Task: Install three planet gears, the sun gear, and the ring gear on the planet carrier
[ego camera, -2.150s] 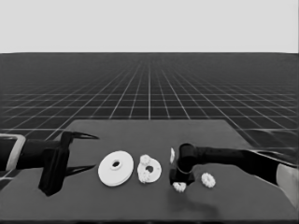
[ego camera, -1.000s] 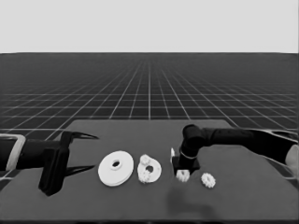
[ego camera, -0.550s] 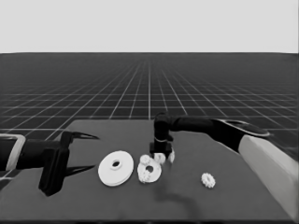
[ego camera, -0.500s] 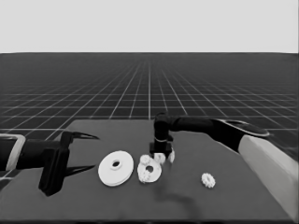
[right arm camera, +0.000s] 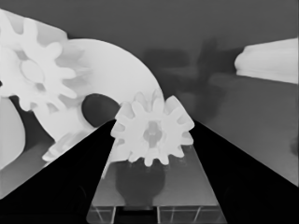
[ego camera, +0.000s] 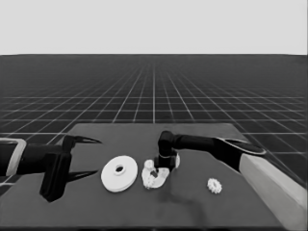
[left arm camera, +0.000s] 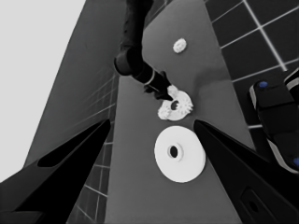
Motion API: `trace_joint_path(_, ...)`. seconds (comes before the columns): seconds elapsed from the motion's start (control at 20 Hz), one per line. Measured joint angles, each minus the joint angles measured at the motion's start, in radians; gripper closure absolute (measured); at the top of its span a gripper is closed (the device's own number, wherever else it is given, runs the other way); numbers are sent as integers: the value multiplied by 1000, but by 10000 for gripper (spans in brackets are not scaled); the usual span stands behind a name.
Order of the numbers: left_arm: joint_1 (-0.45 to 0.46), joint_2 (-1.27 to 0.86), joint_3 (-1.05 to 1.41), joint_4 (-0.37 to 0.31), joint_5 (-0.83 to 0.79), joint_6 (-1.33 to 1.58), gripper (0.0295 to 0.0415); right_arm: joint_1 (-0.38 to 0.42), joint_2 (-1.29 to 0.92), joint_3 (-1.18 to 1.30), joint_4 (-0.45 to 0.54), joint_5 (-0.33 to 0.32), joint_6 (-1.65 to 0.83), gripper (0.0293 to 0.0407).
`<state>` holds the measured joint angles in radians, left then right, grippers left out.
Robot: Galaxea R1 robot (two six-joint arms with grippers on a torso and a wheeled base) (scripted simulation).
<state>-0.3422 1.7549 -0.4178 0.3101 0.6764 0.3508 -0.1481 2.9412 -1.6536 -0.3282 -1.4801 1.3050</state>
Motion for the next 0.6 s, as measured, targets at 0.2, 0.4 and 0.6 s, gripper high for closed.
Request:
trace_joint_path(0.2,0,0,0,0,0,0,326,0,0,-1,-1,0,0,316)
trace_joint_path(0.4,0,0,0,0,0,0,326,0,0,-1,-1,0,0,315)
trace_joint_path(0.6,0,0,0,0,0,0,326,97,-23,81,90,-41,48,315)
